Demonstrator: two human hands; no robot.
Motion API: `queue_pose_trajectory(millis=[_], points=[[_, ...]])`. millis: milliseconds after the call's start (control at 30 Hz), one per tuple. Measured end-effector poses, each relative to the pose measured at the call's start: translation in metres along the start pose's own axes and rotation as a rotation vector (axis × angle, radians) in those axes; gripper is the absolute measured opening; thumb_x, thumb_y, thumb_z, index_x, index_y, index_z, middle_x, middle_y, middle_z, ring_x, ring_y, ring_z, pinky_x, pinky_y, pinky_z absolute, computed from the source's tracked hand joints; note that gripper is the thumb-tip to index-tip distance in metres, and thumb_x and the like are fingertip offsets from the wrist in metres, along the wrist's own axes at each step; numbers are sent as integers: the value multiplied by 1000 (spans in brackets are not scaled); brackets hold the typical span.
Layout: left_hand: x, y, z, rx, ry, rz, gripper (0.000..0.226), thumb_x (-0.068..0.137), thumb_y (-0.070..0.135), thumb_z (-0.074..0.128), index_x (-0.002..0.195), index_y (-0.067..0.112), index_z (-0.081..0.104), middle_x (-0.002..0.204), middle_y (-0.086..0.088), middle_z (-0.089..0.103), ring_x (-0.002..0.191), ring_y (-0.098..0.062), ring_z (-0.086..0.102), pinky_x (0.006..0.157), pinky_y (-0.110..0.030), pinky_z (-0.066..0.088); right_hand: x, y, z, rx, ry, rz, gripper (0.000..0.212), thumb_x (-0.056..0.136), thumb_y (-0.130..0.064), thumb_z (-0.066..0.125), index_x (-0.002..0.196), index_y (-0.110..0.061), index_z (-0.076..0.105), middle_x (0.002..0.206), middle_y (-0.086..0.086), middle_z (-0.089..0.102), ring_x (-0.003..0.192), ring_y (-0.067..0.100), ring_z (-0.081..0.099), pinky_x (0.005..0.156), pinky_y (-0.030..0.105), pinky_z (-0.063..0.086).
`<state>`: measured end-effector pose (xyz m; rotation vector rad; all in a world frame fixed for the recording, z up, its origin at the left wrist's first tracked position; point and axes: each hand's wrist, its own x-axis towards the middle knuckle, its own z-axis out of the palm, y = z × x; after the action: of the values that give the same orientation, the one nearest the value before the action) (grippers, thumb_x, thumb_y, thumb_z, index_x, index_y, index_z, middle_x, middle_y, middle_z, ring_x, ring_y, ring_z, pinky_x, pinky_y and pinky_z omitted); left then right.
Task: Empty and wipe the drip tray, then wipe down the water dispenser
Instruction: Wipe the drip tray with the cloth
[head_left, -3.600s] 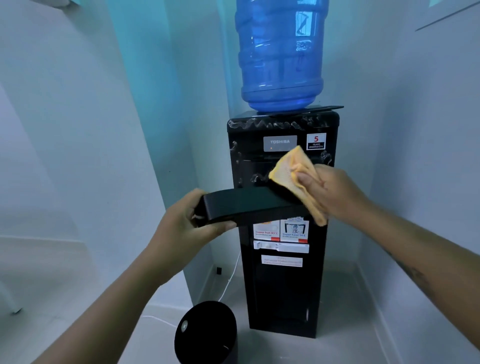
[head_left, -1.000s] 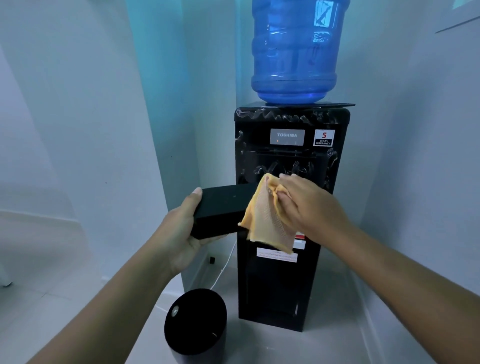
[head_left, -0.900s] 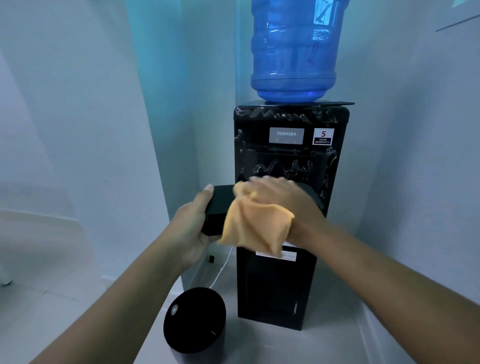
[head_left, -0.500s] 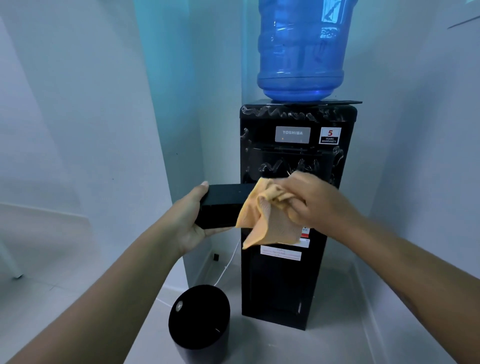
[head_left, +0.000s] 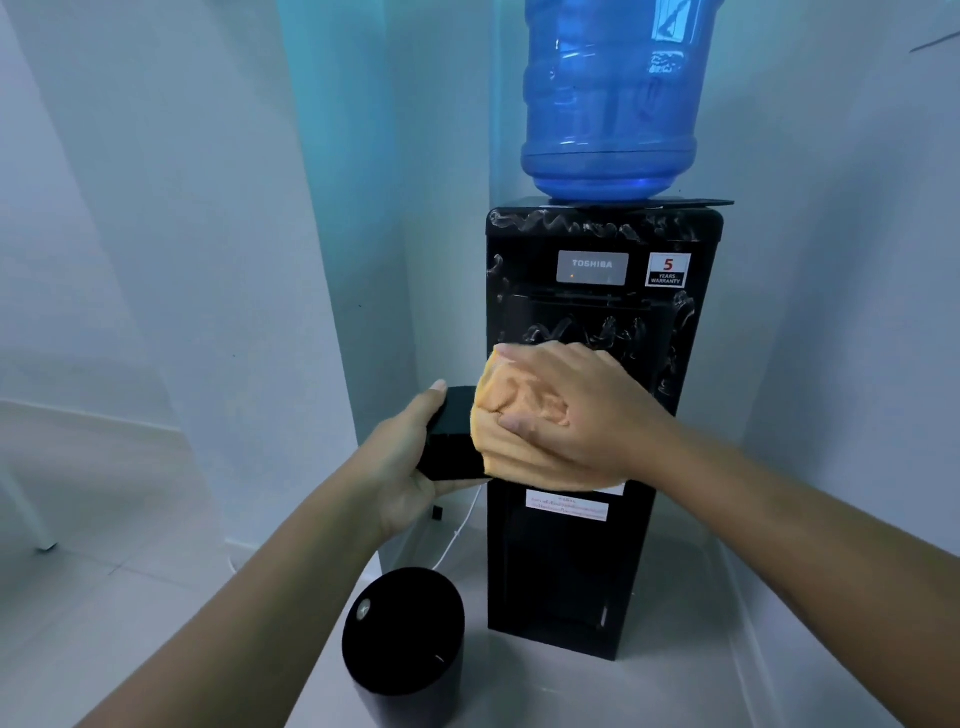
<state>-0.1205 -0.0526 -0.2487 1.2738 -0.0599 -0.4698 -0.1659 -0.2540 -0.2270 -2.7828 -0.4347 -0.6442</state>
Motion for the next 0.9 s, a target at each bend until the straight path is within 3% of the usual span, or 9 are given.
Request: queue_pose_trajectory(millis=[100, 300, 367, 467, 533, 667, 733, 800, 900], points=[[0, -2, 6, 29, 6, 37, 44, 99, 41, 54, 115, 2, 68, 105, -19, 74, 86, -30, 73, 71, -45, 61, 0, -10, 12, 25, -78, 27, 49, 96, -48, 45, 144, -36, 41, 148, -8, 44, 141, 18, 34, 112, 40, 30], [1, -5, -4, -73, 45, -20, 37, 98, 37, 58, 111, 3, 65, 91, -19, 74, 78, -31, 75, 61, -44, 60, -20, 3, 16, -131, 217, -272, 28, 92, -17, 59, 116, -6, 68, 102, 8, 67, 91, 29, 63, 80, 44, 51], [2, -2, -1, -83, 38, -34, 34, 98, 35, 58, 110, 4, 65, 89, -17, 75, 76, -30, 75, 58, -43, 60, -18, 4, 12, -144, 151, -168, 39, 89, -42, 56, 117, -18, 68, 107, 4, 62, 93, 26, 59, 85, 47, 48], [5, 3, 2, -44, 29, -44, 30, 99, 35, 56, 106, 6, 65, 83, -15, 74, 72, -28, 74, 58, -43, 60, -10, 3, 8, -150, -112, 14, 71, 68, -85, 46, 131, -52, 44, 139, -12, 43, 113, 17, 53, 94, 39, 42], [4, 8, 3, 4, 4, -81, 28, 99, 34, 56, 102, 7, 64, 78, -14, 74, 67, -28, 74, 55, -41, 60, -5, 10, 6, -73, -204, 55, 74, 64, -87, 50, 130, -60, 32, 129, -19, 47, 106, 12, 57, 83, 32, 46], [2, 17, 1, 79, -17, -143, 29, 100, 34, 55, 102, 5, 60, 70, -14, 73, 64, -28, 74, 51, -40, 59, 4, 16, 6, 141, -302, 95, 63, 67, -76, 59, 125, -60, 39, 113, -18, 51, 102, 5, 54, 89, 37, 50], [3, 21, -2, 89, -84, -114, 42, 101, 42, 52, 108, 2, 62, 85, -16, 76, 77, -28, 76, 57, -39, 60, 6, 17, 7, 222, -300, 118, 58, 70, -71, 63, 122, -58, 44, 111, -17, 56, 100, 4, 57, 91, 37, 50], [3, 21, -9, 157, -224, -13, 64, 92, 59, 57, 129, 7, 57, 118, -14, 71, 101, -30, 72, 76, -39, 61, 5, 21, 5, 389, -277, 167, 49, 72, -67, 67, 116, -54, 50, 103, -16, 65, 94, 2, 62, 89, 33, 52], [-2, 19, -22, 649, -286, 259, 92, 60, 77, 74, 139, 52, 35, 140, 26, 46, 123, -9, 58, 94, -32, 50, -1, 29, -1, 658, -284, 239, 35, 77, -61, 70, 108, -48, 59, 98, -13, 71, 92, 4, 68, 81, 26, 52]])
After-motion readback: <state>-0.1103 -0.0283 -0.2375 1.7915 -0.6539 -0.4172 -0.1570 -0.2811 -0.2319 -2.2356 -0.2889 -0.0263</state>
